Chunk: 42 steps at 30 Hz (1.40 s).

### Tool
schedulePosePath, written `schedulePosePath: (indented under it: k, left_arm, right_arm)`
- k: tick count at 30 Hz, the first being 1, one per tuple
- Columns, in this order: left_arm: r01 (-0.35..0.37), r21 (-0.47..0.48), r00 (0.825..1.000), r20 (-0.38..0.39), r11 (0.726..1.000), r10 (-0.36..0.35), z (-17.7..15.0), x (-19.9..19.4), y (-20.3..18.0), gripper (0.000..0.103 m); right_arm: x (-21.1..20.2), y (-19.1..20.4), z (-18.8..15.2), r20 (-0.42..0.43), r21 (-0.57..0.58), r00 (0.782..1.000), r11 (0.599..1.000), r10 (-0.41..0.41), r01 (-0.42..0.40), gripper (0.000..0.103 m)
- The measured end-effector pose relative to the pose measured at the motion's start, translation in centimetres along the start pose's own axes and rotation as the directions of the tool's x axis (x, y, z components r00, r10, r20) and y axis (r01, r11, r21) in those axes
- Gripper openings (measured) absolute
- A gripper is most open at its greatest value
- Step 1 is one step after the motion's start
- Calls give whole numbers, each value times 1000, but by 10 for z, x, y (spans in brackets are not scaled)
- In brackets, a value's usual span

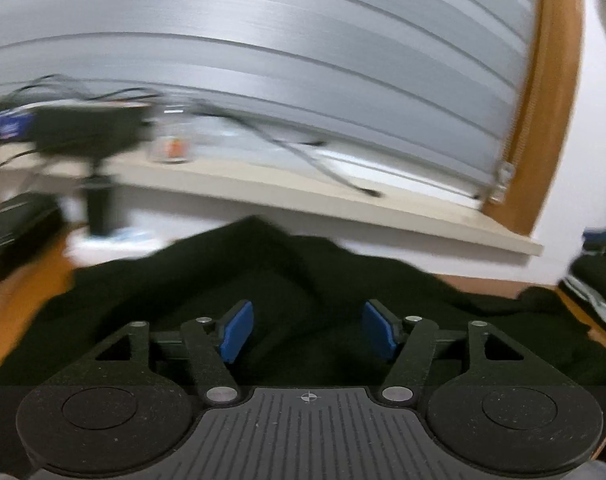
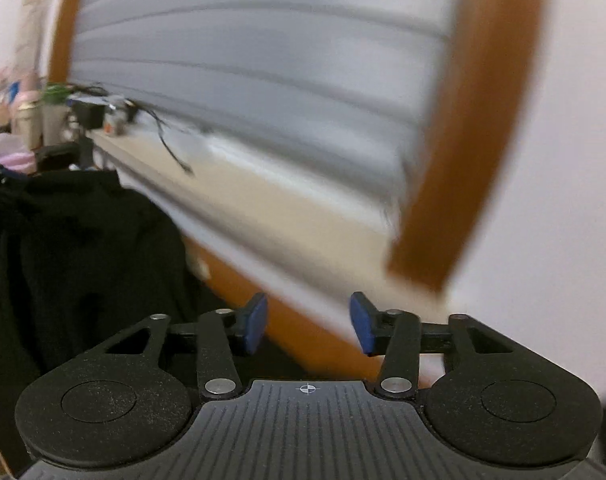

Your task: Fold clothes

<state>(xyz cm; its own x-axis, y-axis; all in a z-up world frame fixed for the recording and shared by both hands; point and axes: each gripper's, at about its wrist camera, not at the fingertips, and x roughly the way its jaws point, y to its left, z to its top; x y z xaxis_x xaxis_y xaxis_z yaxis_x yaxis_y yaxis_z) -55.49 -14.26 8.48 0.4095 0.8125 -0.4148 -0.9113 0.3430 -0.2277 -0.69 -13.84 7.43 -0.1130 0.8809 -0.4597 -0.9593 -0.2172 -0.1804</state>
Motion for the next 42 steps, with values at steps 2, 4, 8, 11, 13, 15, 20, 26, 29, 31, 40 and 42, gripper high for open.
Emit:
schedulePosePath:
  k: [2,4,8,11,13,15,20,26,29,31,40,42]
  left_arm:
    - [53,26,999,-10,998,-53,4,28,-23,70]
    - [107,39,994,-32,993,-106,7,57,-47,70]
    - [182,97,981,-90,978,-174,5,107,-97,71]
    - [215,138,973,-120,967,-199,-2,132,-125,71]
    - [233,159,968,-137,959,-212,-8,146,-141,72]
    - [236,179,967,-139,955,-213,-18,152,-148,72]
    - [232,230,965,-172,945,-195,-42,159,-155,74]
    - [199,168,971,-164,965,-172,-40,159,-145,75]
    - [189,165,972,-169,968,-161,-39,160,-145,76]
    - [182,162,973,-172,970,-154,-38,160,-145,76]
    - [184,191,973,-176,964,-151,-38,158,-150,78]
    - [188,232,974,-169,954,-151,-40,151,-156,75]
  right_arm:
    - [3,-13,-41,-45,80,999,997,-2,6,37]
    - [6,-19,-75,-91,141,996,989,-24,37,34]
    - [7,-27,-116,-131,227,991,972,-27,57,34]
    - [2,-29,-128,-138,239,990,968,-41,74,35]
    - [1,-31,-135,-142,243,989,967,-47,81,35]
    - [2,-32,-140,-152,237,987,968,-52,88,35]
    - [5,-33,-140,-147,264,989,962,-34,73,35]
    - [7,-31,-137,-154,262,987,961,-53,93,40]
    - [6,-29,-137,-157,248,985,963,-69,108,41]
    - [6,-31,-138,-156,262,986,959,-63,103,41]
    - [4,-32,-138,-159,272,984,955,-79,121,48]
    - [4,-32,-138,-160,269,983,954,-88,129,48]
